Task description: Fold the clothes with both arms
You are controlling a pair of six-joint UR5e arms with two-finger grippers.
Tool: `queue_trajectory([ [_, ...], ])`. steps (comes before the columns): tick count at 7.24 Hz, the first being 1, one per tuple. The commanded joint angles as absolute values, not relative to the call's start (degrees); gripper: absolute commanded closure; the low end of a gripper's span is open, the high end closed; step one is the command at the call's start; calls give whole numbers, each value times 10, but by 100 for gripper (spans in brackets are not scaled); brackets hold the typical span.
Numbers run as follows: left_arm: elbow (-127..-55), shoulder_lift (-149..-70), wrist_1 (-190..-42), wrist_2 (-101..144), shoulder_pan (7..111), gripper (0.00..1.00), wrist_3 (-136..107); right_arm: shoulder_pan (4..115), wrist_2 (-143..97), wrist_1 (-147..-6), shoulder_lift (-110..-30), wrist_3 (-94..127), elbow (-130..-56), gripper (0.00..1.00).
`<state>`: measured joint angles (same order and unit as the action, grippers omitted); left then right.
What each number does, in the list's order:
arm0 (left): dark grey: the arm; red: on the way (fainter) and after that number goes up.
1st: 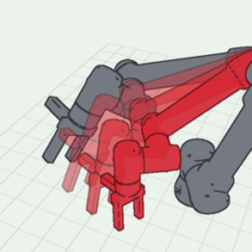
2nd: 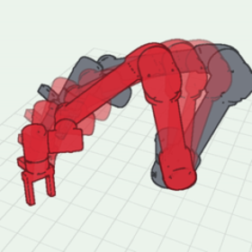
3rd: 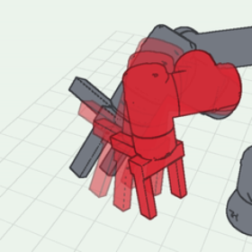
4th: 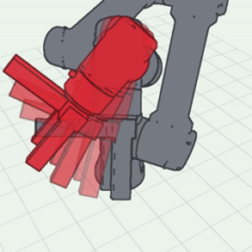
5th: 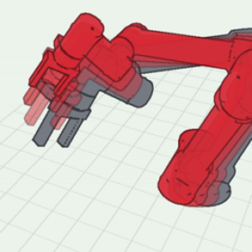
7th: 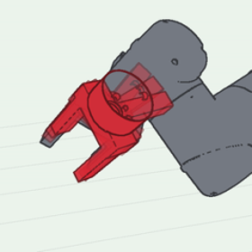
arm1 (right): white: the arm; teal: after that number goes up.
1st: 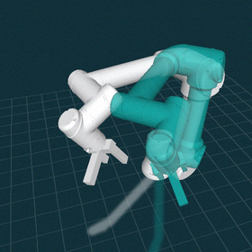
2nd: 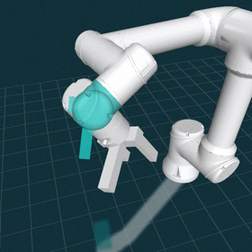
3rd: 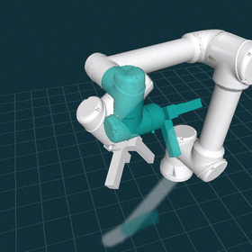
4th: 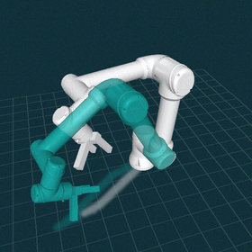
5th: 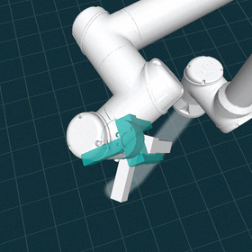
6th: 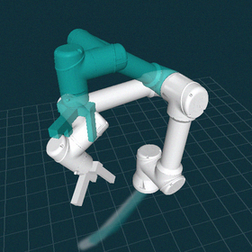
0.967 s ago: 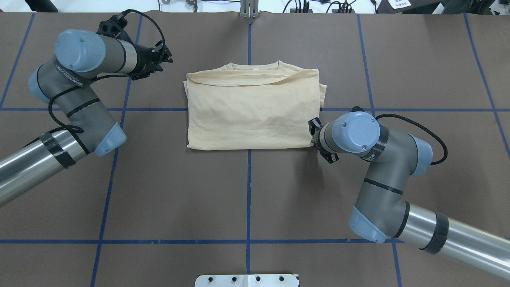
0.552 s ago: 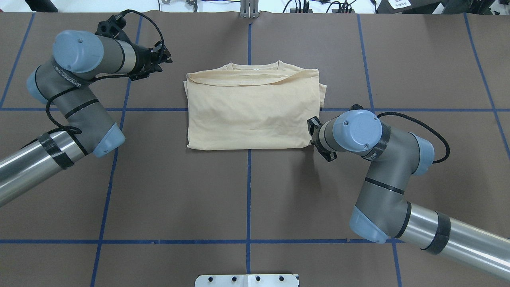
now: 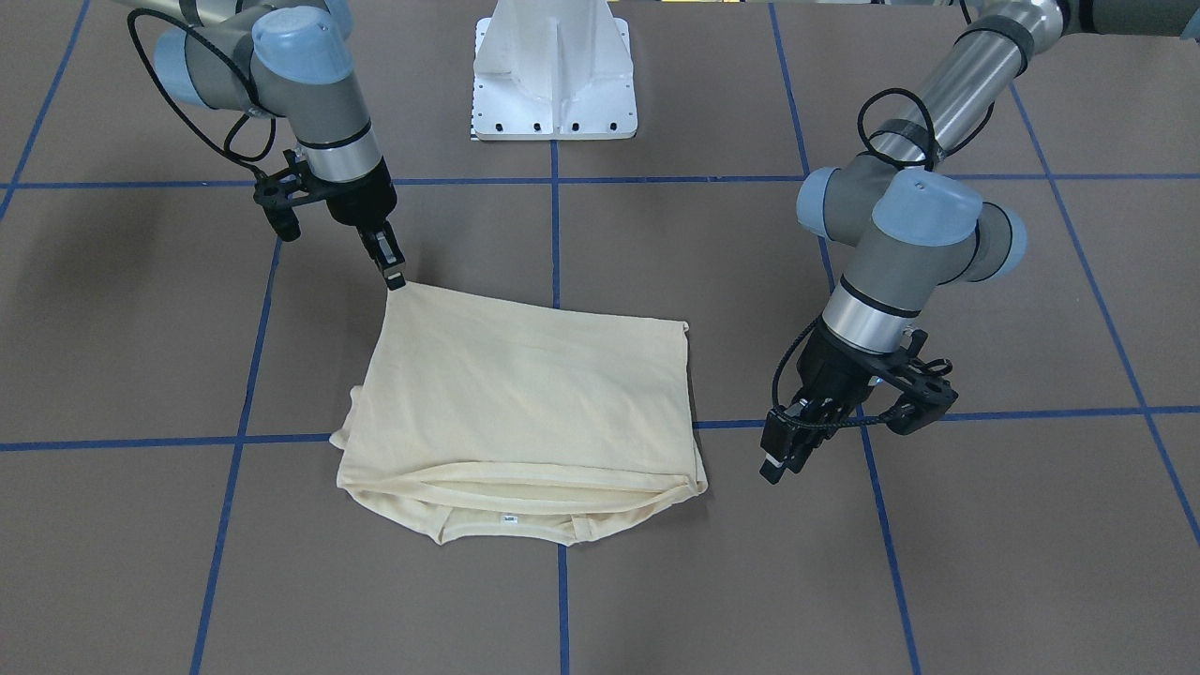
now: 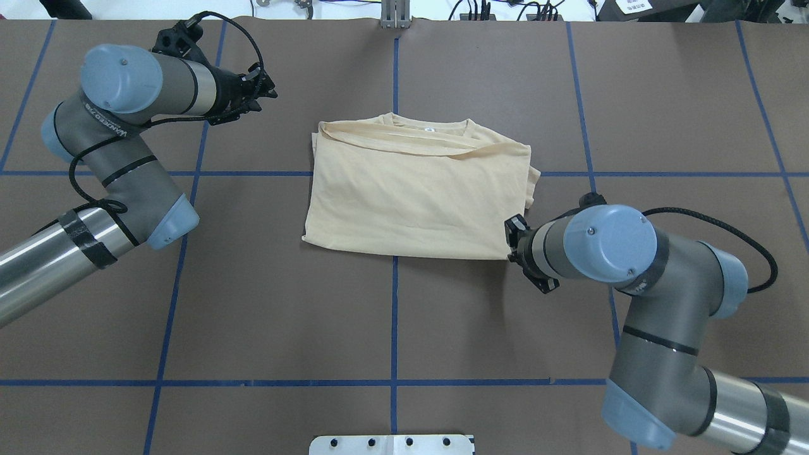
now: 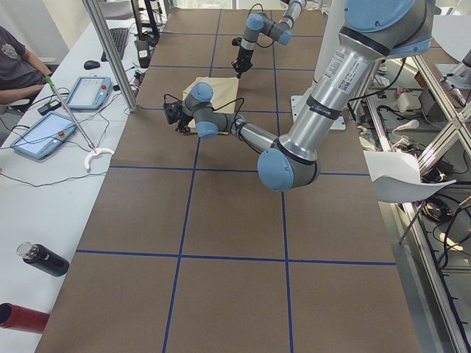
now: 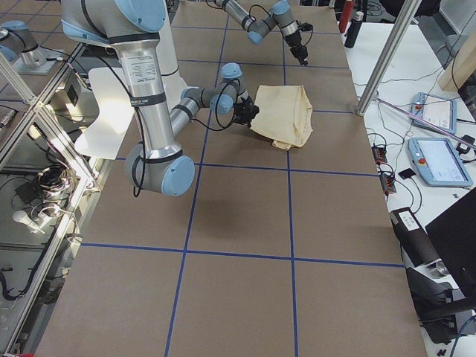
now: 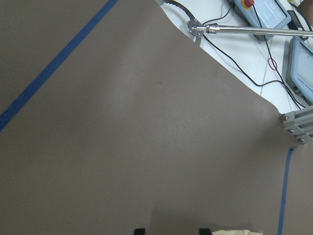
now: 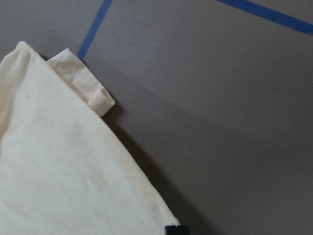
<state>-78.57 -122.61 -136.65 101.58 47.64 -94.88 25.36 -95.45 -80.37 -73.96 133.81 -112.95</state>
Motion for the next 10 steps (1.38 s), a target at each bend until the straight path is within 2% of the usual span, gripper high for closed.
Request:
queue_trajectory([
  [1, -802, -1227, -1366, 1020, 475, 52, -948, 174, -968, -874, -774, 1339, -1196, 100],
  [3, -814, -1227, -1367, 1046, 475, 52, -949, 92, -996, -881, -835, 1339, -1257, 100],
  [4, -816, -1227, -1367, 1049, 474, 52, -949, 58, -995, -881, -846, 1339, -1269, 78],
  [5, -822, -1227, -1366, 1056, 474, 52, -951, 45, -988, -882, -848, 1360, -1269, 1],
  [6, -837, -1227, -1366, 1076, 471, 52, -959, 47, -989, -882, -851, 1361, -1291, 0],
  [8, -906, -1181, -1358, 1076, 427, 51, -999, 124, -995, -882, -846, 1356, -1327, 0],
  [10, -949, -1172, -1280, 1026, 340, 49, -1058, 248, -1010, -876, -789, 1278, -1287, 0],
])
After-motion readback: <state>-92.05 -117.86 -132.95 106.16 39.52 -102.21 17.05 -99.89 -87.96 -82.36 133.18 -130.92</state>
